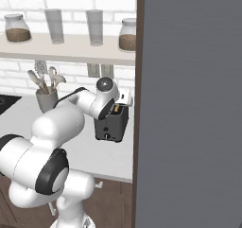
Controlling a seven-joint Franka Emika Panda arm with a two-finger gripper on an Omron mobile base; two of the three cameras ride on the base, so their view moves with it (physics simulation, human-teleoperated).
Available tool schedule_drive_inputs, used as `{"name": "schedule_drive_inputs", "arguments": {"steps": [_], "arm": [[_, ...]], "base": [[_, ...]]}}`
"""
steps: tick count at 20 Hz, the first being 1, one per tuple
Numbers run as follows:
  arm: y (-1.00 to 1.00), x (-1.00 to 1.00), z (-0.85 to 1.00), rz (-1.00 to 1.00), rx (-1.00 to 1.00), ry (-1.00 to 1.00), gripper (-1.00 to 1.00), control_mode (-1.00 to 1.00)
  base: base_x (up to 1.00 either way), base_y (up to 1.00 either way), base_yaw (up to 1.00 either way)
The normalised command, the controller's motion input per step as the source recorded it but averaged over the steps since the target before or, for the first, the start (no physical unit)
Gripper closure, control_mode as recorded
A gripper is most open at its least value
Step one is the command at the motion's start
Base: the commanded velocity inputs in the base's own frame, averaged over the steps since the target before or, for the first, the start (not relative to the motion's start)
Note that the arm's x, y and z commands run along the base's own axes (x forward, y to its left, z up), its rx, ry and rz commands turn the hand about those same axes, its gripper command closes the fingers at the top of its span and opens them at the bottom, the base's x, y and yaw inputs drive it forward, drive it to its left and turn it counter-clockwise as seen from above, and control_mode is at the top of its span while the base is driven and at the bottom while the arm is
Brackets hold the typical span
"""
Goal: Start the toaster. Once the lever pops up, take the bread to the plate on the dining counter.
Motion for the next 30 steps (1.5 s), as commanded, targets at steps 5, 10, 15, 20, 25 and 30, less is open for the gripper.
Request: {"name": "schedule_drive_inputs", "arguments": {"steps": [5, 10, 15, 20, 25, 30], "arm": [[0.0, 0.0, 0.0, 0.0, 0.0, 0.0, -1.0, -1.0], [0.0, 0.0, 0.0, 0.0, 0.0, 0.0, -1.0, -1.0], [0.0, 0.0, 0.0, 0.0, 0.0, 0.0, -1.0, -1.0], [0.0, 0.0, 0.0, 0.0, 0.0, 0.0, -1.0, -1.0], [0.0, 0.0, 0.0, 0.0, 0.0, 0.0, -1.0, -1.0], [0.0, 0.0, 0.0, 0.0, 0.0, 0.0, -1.0, -1.0]], "base": [[0.0, 0.0, 0.0], [0.0, 0.0, 0.0], [0.0, 0.0, 0.0], [0.0, 0.0, 0.0], [0.0, 0.0, 0.0], [0.0, 0.0, 0.0]]}}
